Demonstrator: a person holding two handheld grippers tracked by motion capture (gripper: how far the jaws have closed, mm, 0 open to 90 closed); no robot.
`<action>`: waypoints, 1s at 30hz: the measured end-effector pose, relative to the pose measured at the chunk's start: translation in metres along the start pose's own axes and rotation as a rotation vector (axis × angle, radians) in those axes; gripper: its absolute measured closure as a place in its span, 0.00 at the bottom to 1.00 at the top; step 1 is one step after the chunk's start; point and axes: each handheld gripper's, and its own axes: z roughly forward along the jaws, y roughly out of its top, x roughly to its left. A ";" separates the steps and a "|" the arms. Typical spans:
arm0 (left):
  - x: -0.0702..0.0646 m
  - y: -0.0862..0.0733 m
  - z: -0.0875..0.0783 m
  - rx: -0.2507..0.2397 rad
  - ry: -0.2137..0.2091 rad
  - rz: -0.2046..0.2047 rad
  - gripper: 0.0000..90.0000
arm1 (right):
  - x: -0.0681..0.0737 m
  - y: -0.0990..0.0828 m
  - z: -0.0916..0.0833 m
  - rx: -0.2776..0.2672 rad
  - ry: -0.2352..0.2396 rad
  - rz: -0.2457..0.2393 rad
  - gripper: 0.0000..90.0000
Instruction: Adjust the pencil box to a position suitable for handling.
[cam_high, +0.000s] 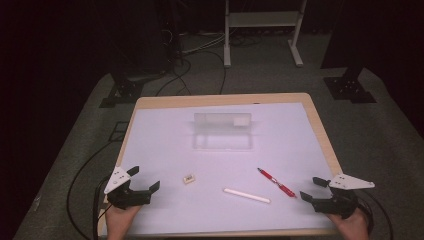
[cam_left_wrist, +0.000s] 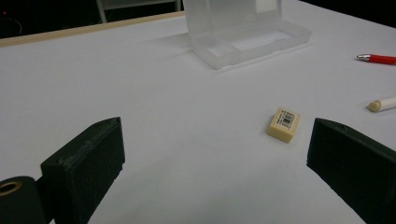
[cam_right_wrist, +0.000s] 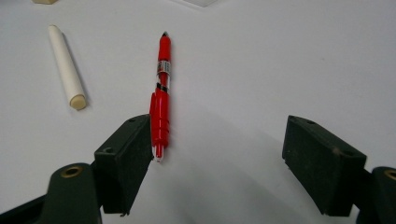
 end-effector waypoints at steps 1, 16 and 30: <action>0.000 0.000 0.000 0.003 0.000 0.002 0.04 | 0.000 0.001 -0.001 -0.005 0.002 -0.003 0.26; 0.001 -0.003 -0.002 0.023 -0.002 0.017 0.04 | 0.012 0.054 -0.004 -0.058 0.080 -0.110 0.26; 0.002 -0.006 -0.006 0.023 0.004 0.014 0.04 | 0.015 0.115 0.021 0.012 0.159 -0.212 0.24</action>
